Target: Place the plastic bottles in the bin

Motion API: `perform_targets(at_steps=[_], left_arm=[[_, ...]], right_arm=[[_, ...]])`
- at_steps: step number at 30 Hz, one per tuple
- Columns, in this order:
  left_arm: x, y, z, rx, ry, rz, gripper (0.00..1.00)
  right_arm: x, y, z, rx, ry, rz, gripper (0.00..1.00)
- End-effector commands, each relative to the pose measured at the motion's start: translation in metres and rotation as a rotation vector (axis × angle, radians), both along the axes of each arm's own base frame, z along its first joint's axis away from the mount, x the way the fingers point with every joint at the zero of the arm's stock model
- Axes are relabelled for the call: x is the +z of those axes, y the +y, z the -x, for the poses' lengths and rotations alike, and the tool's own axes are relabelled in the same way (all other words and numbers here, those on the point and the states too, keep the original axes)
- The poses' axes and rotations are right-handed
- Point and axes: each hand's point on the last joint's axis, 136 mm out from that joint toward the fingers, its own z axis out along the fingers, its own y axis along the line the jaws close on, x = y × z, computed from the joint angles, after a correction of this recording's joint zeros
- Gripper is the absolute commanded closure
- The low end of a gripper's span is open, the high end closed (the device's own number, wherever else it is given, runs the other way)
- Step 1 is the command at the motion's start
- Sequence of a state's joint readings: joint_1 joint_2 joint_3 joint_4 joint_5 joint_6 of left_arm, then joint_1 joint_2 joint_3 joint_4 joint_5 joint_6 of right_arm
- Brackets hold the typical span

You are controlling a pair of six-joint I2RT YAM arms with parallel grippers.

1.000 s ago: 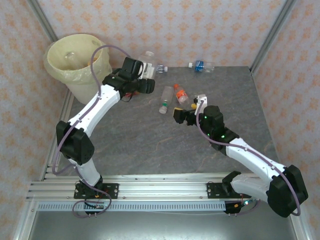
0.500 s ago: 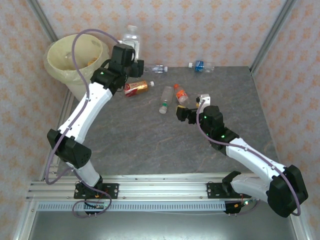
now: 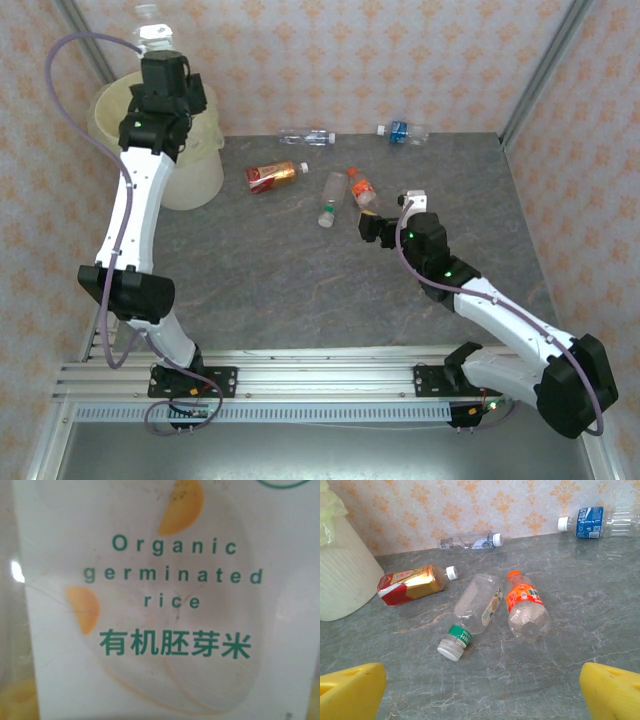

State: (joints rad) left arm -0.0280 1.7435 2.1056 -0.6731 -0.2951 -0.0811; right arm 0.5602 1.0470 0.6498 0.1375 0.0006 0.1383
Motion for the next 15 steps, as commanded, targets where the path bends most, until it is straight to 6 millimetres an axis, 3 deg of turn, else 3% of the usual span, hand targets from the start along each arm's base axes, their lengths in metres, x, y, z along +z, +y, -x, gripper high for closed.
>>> perform_targets(at_steps=[1, 5, 10, 15], left_arm=[[-0.021, 0.015, -0.003, -0.001, 0.076, 0.045, 0.38], [-0.040, 0.029, -0.010, -0.062, 0.155, 0.076, 0.37], [-0.058, 0.028, -0.018, -0.242, 0.256, 0.048, 0.35], [-0.076, 0.042, -0.030, -0.272, 0.301, 0.119, 0.35]], right_arm=[[0.009, -0.004, 0.000, -0.029, -0.010, -0.011, 0.01], [0.007, -0.004, -0.001, -0.029, -0.005, -0.002, 0.01], [0.005, -0.004, -0.001, -0.026, 0.004, 0.019, 0.01], [0.003, -0.001, -0.005, -0.018, 0.015, 0.020, 0.01]])
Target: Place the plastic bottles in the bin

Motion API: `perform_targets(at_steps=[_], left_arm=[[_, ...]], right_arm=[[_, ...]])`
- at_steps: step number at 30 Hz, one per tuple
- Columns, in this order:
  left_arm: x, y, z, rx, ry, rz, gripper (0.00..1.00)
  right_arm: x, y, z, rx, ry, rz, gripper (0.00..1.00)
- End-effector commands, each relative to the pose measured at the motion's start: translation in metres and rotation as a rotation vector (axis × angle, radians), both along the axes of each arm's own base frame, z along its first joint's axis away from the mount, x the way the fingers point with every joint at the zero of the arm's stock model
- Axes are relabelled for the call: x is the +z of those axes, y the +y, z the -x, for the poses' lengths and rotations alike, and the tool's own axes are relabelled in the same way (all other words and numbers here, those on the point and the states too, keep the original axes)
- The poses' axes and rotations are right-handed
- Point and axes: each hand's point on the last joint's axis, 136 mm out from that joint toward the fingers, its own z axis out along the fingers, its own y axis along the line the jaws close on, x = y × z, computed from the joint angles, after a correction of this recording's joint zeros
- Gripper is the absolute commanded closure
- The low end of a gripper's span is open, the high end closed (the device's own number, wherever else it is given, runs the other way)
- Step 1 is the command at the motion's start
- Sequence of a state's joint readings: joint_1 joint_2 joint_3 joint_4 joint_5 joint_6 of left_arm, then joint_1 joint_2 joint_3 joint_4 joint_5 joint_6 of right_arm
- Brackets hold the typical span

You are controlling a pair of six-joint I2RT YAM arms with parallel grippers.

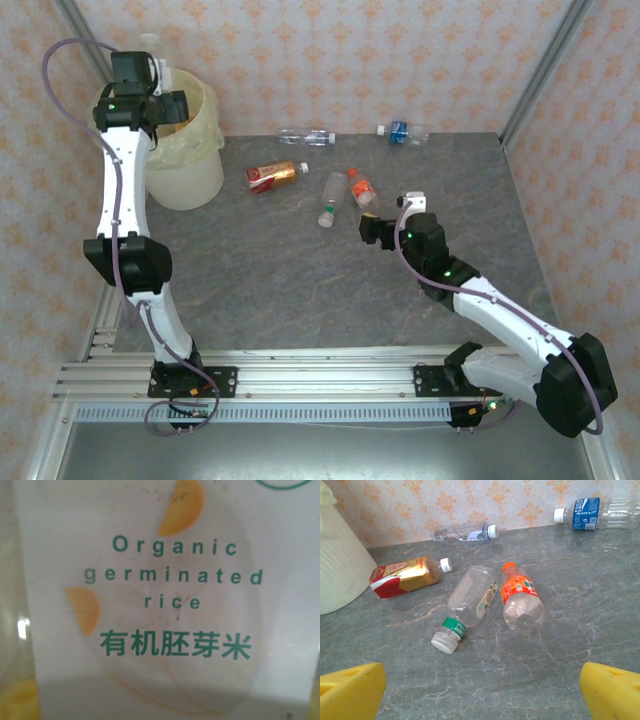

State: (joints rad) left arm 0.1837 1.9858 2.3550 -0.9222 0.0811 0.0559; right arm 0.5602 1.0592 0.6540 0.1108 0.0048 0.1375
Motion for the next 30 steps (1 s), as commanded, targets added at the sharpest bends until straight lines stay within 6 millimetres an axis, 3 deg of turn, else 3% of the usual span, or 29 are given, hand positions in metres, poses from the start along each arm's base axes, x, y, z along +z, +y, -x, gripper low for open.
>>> perform_targets(at_steps=[1, 5, 8, 11, 16, 22, 30], left_arm=[[-0.003, -0.006, 0.001, -0.093, 0.032, 0.052, 0.35], [-0.012, -0.018, -0.005, -0.139, 0.043, 0.112, 0.32], [-0.020, -0.011, -0.006, -0.097, 0.061, 0.107, 0.29], [-0.025, -0.005, -0.007, -0.061, 0.072, 0.103, 0.13], [-0.008, -0.013, -0.009, -0.072, 0.011, 0.157, 0.01], [0.014, -0.023, -0.010, -0.095, -0.064, 0.217, 0.00], [0.009, -0.030, -0.013, -0.096, -0.061, 0.292, 0.00]], right_arm=[[0.011, 0.001, -0.005, -0.013, -0.009, -0.001, 0.01], [0.009, 0.003, -0.008, -0.012, -0.002, -0.002, 0.01], [0.009, 0.004, -0.008, -0.009, 0.000, 0.002, 0.01], [0.007, 0.003, -0.009, -0.010, 0.005, 0.012, 0.01], [0.004, 0.002, -0.009, -0.017, 0.013, 0.020, 0.01], [0.001, 0.000, -0.008, -0.023, 0.023, 0.020, 0.01], [-0.001, -0.002, -0.007, -0.030, 0.029, 0.027, 0.01]])
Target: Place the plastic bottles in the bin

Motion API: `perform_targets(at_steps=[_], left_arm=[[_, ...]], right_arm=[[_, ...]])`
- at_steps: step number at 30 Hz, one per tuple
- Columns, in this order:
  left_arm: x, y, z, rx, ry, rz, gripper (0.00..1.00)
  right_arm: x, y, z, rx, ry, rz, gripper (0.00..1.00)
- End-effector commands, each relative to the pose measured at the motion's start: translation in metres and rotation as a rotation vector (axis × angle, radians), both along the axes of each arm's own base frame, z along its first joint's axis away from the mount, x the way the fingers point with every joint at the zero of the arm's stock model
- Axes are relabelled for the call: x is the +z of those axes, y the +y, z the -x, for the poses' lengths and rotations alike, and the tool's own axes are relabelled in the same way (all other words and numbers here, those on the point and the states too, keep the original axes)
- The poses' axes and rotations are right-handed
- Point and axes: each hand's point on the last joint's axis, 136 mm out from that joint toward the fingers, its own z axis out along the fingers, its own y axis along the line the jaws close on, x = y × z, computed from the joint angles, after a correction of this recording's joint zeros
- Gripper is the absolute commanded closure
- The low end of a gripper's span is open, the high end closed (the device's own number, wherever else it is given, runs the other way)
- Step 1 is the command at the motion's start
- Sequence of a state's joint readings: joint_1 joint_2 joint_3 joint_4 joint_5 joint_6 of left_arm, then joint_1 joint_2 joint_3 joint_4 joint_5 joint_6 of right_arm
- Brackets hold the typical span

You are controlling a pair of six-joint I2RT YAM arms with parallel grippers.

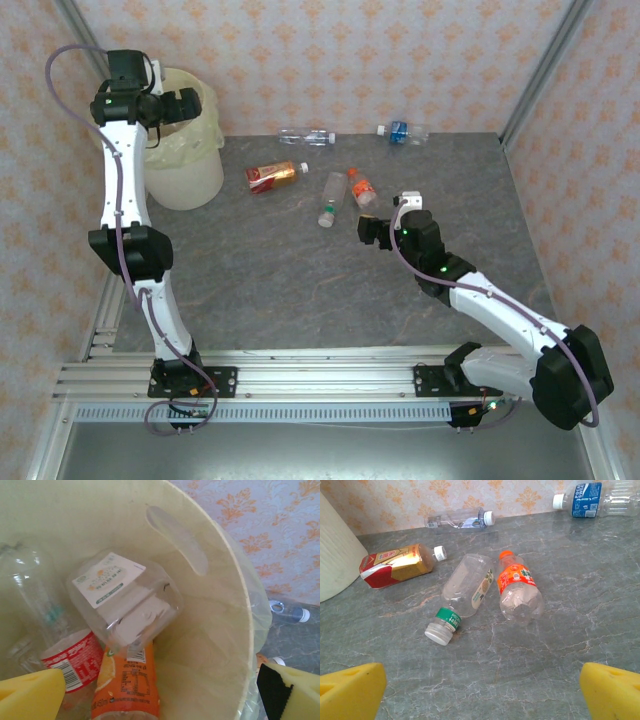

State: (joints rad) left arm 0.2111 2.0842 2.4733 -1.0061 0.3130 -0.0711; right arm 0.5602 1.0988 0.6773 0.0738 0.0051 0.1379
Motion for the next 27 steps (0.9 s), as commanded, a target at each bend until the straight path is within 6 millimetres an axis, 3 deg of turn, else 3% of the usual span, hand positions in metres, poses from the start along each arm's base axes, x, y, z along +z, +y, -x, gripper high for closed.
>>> perform_targets(at_steps=[1, 5, 10, 16, 19, 24, 27], left_arm=[[0.027, -0.011, 0.001, -0.022, -0.078, 0.064, 0.00], [0.036, -0.025, 0.001, -0.044, -0.109, 0.162, 0.00], [0.061, -0.047, 0.006, -0.037, -0.187, 0.224, 0.00], [0.080, -0.102, 0.029, -0.089, -0.228, 0.120, 0.00], [0.077, -0.134, 0.040, -0.132, -0.235, 0.106, 0.00], [0.063, -0.180, 0.066, -0.194, -0.243, 0.096, 0.00], [0.060, -0.190, 0.086, -0.189, -0.265, 0.060, 0.00]], right_arm=[[0.010, -0.003, -0.004, -0.030, -0.017, -0.001, 0.01], [0.009, -0.008, -0.005, -0.063, -0.010, -0.012, 0.01], [0.003, -0.027, -0.011, -0.185, 0.027, -0.090, 0.01], [-0.008, -0.057, -0.013, -0.348, 0.084, -0.160, 0.01], [-0.012, -0.065, -0.012, -0.373, 0.095, -0.143, 0.01], [-0.021, -0.056, -0.014, -0.243, 0.133, -0.018, 0.01], [-0.028, -0.055, -0.017, -0.156, 0.168, 0.103, 0.01]])
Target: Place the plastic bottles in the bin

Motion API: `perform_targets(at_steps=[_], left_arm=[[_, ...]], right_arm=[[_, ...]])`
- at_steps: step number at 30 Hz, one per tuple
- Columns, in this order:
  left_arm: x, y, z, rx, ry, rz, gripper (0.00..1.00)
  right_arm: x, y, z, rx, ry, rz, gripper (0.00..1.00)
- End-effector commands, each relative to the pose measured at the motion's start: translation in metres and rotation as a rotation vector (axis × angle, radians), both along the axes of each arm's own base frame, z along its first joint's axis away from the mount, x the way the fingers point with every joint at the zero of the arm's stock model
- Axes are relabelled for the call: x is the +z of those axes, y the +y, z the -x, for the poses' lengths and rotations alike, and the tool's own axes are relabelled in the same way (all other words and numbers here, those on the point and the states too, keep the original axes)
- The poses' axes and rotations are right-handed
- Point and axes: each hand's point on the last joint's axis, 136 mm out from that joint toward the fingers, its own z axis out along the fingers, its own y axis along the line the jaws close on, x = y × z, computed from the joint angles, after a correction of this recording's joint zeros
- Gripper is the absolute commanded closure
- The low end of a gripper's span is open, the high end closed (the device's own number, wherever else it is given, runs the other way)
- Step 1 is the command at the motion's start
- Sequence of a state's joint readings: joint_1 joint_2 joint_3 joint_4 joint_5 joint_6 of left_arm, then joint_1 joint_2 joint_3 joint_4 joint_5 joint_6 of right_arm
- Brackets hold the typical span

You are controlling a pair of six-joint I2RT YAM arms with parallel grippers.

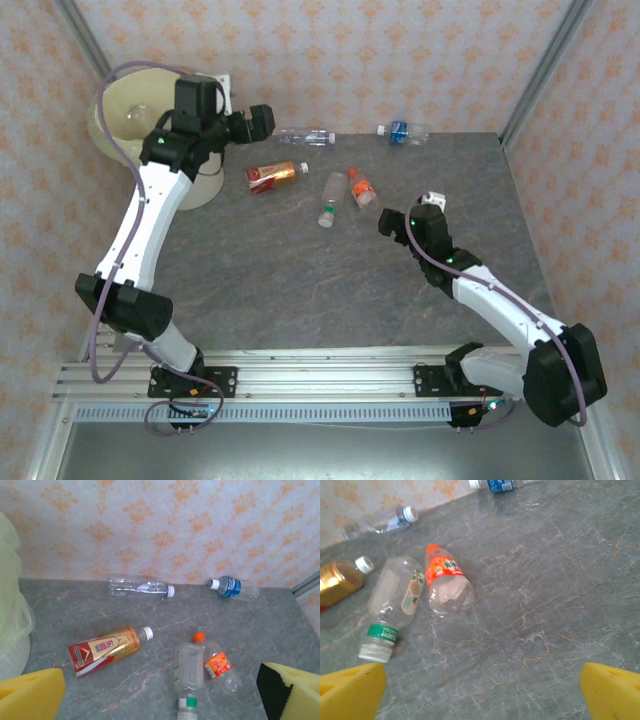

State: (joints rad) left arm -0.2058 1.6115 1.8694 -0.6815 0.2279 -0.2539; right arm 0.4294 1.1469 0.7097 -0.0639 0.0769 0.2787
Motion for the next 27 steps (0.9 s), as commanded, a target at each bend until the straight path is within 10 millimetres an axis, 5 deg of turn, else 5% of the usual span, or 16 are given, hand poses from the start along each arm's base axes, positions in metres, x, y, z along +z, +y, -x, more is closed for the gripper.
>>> perform_targets(at_steps=[1, 7, 12, 27], left_arm=[[0.015, 0.001, 0.013, 0.048, -0.094, -0.016, 0.00], [-0.010, 0.004, 0.041, 0.069, -0.062, 0.055, 0.00], [-0.034, 0.018, 0.059, 0.138, -0.035, 0.058, 0.00], [-0.047, 0.033, 0.077, 0.182, -0.012, 0.007, 0.00]], right_arm=[[-0.002, 0.006, -0.004, 0.141, 0.055, 0.132, 0.01], [-0.022, 0.024, -0.015, 0.364, 0.175, 0.240, 0.00], [-0.037, 0.032, -0.043, 0.455, 0.261, 0.318, 0.02], [-0.104, 0.058, -0.121, 0.590, 0.463, 0.456, 0.12]])
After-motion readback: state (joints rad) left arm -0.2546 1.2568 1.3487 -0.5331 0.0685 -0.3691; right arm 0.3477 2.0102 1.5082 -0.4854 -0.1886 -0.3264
